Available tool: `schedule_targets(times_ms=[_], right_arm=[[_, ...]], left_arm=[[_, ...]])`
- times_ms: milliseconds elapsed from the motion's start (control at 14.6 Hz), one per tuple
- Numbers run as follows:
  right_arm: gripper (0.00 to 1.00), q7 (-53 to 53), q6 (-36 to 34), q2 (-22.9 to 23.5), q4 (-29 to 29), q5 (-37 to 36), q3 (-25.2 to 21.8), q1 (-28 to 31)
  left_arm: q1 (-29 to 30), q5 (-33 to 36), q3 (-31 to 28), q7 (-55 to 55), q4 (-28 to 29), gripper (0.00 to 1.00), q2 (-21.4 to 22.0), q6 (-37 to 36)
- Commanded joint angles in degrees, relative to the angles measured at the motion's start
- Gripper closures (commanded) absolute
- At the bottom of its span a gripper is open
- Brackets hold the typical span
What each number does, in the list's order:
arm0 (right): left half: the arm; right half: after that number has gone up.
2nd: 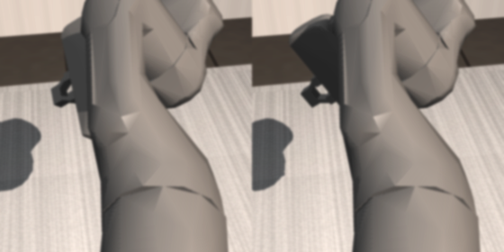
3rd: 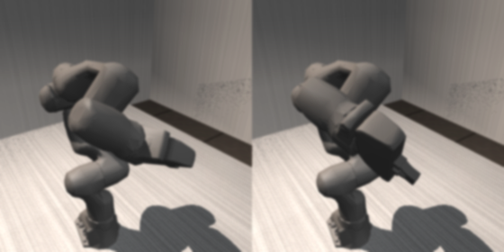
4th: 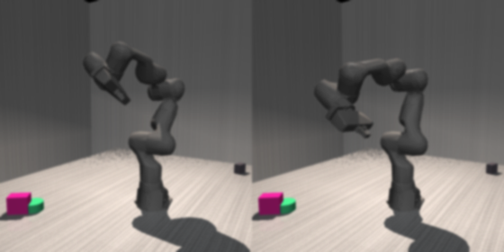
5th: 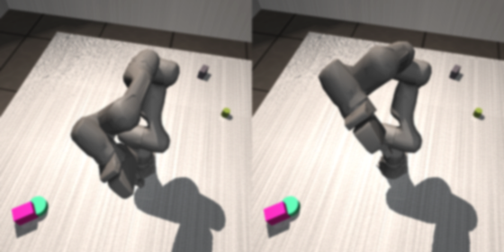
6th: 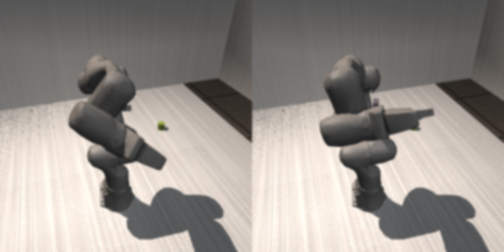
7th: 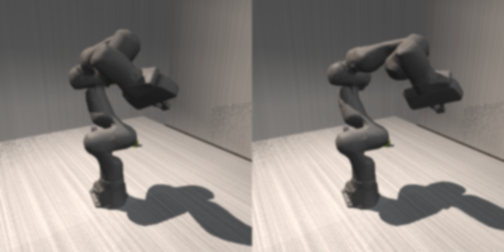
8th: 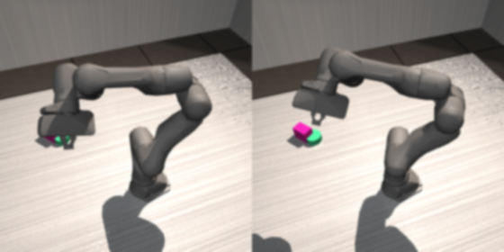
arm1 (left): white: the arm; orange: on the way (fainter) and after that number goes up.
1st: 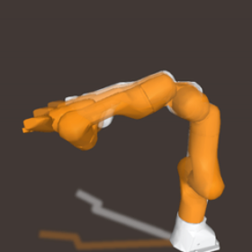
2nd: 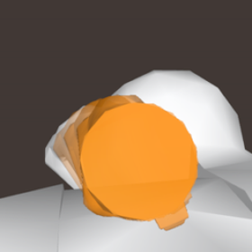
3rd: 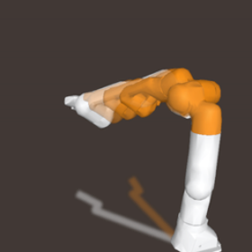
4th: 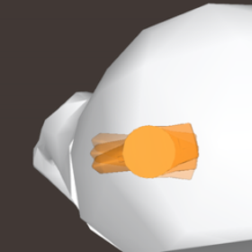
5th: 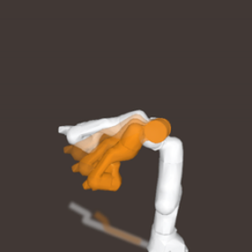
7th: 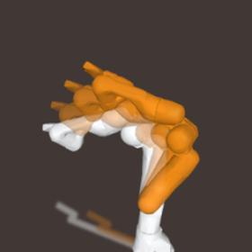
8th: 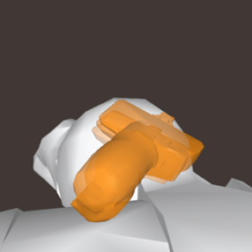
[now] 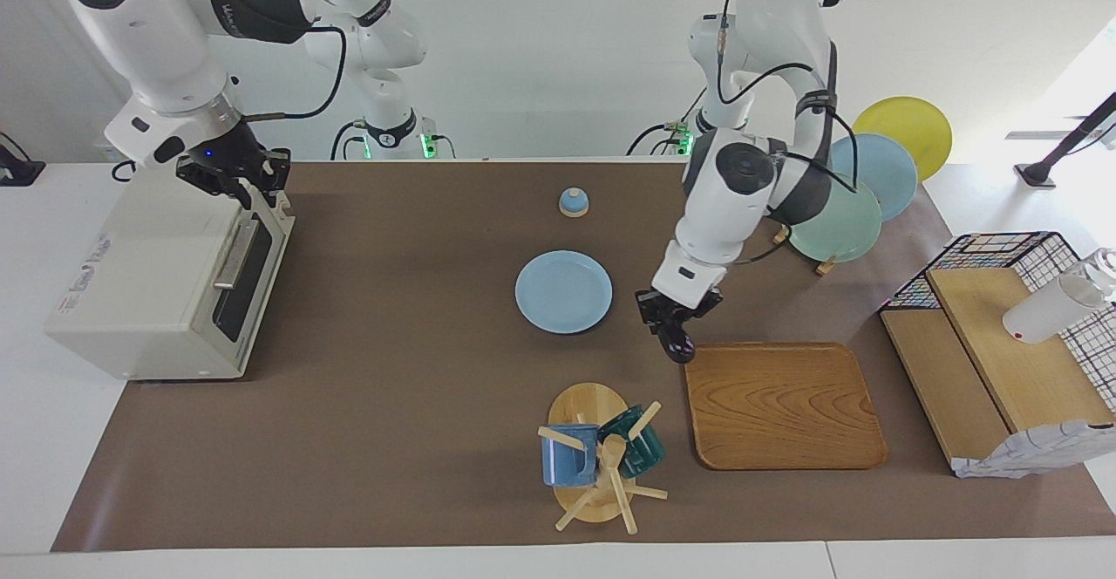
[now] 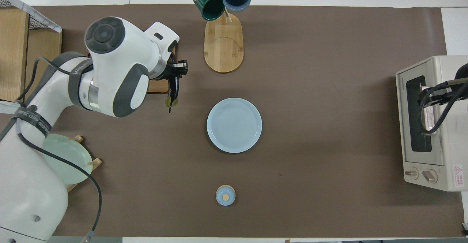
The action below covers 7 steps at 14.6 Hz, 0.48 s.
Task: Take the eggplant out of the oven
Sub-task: 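Carry the eggplant with the left gripper over the wooden tray, then lower the eggplant onto the wooden tray and open the left gripper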
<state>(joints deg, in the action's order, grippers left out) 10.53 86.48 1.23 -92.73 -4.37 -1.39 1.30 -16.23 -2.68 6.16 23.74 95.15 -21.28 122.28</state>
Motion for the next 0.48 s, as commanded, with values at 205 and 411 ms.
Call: schedule_targets(times_ms=[205, 411], right_arm=[[0.00, 0.5, -0.6, -0.3, -0.6, 1.0, 0.2, 0.9], [0.00, 0.1, 0.0, -2.4, -2.6, 1.0, -2.0, -1.6]], left_arm=[[9.5, 4.9, 0.5, -12.6, -10.7, 1.00, -10.0, -1.0], [11.9, 6.0, 0.6, -15.6, -15.8, 1.00, -15.4, 0.1]])
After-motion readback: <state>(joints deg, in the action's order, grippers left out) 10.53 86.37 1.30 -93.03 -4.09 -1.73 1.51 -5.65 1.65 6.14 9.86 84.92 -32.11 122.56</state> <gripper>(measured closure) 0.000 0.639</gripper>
